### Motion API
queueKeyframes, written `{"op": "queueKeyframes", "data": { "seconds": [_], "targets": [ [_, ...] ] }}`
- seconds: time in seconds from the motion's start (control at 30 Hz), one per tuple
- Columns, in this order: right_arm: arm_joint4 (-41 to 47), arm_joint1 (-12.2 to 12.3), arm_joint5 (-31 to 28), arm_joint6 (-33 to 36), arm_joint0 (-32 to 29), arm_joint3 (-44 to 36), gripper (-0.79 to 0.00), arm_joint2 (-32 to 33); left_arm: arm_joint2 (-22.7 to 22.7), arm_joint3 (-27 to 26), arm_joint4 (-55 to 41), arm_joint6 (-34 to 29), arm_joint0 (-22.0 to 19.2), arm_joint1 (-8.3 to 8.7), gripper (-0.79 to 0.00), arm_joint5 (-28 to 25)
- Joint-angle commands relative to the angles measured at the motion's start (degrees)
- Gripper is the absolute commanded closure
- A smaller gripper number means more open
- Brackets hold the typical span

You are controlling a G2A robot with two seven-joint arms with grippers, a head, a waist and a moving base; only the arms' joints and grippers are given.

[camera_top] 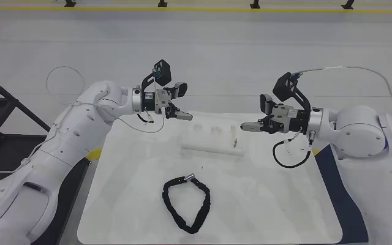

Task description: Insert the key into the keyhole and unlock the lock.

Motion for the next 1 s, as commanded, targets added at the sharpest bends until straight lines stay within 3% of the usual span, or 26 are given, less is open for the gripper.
{"op": "queueKeyframes", "data": {
  "seconds": [0.0,0.47,0.97],
  "targets": [
    [0.0,0.0,0.0,0.0,0.0,0.0,-0.785,0.0,0.0,0.0,0.0,0.0,0.0,0.00,-0.784,0.0],
    [-1.2,0.0,0.7,-1.5,-1.2,1.1,-0.785,-0.2,0.0,0.0,0.0,0.0,0.0,0.00,-0.785,0.0],
    [-0.9,-0.8,2.9,-4.6,-2.0,14.6,-0.785,-7.5,0.0,0.0,0.0,0.0,0.0,0.00,-0.785,0.0]
  ]
}}
